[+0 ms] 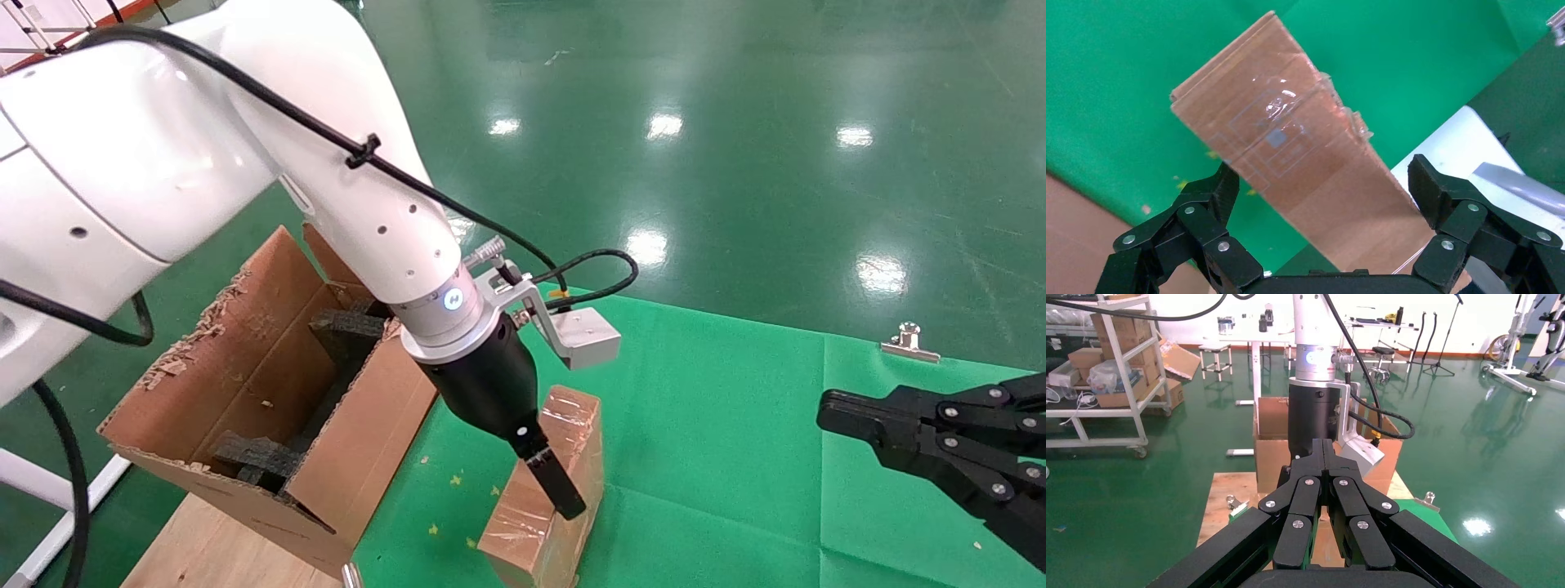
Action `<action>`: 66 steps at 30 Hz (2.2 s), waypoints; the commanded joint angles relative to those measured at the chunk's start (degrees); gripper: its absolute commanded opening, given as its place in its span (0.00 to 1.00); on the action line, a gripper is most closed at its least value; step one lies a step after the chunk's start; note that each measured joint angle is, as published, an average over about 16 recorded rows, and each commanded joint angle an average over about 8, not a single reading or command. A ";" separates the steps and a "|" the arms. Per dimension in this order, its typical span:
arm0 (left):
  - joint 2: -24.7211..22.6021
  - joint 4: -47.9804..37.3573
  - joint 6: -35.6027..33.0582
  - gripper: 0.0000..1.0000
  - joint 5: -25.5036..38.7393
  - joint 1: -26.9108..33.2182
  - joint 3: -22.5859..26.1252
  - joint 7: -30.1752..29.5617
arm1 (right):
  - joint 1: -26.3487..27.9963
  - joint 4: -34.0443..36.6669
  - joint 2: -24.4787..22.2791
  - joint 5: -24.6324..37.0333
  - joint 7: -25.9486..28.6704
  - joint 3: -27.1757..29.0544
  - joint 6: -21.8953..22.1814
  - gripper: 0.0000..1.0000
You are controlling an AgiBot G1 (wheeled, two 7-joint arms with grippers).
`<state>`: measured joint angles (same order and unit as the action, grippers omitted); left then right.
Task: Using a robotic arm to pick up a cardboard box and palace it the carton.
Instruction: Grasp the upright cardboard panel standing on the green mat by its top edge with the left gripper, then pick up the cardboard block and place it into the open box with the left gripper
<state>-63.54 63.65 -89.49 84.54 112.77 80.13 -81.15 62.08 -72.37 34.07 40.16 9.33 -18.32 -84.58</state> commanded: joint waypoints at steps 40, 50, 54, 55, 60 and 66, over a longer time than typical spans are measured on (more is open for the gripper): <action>1.07 0.75 0.75 0.00 -0.23 0.85 -0.67 0.87 | 0.00 0.01 0.00 -0.01 -0.01 0.00 0.01 1.00; 10.90 4.50 4.60 0.00 -1.35 9.12 -6.90 6.63 | 0.01 0.02 -0.01 -0.02 -0.01 -0.01 0.01 1.00; 15.91 4.08 6.02 0.00 0.78 13.88 -9.31 10.12 | 0.01 0.02 -0.01 -0.02 -0.01 -0.02 0.01 1.00; 17.07 3.68 6.20 0.00 1.89 15.04 -9.59 11.10 | 0.01 0.02 -0.01 -0.02 -0.02 -0.02 0.01 1.00; 21.69 0.13 6.13 0.00 8.84 18.85 -8.99 15.94 | 0.01 0.02 -0.01 -0.03 -0.02 -0.02 0.02 1.00; 26.87 -8.15 7.33 0.00 11.98 16.48 -7.35 22.73 | 0.01 0.02 -0.01 -0.03 -0.02 -0.03 0.02 1.00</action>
<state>-37.13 54.89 -81.53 95.69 128.34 72.69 -58.51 62.10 -72.35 34.06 40.13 9.31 -18.35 -84.57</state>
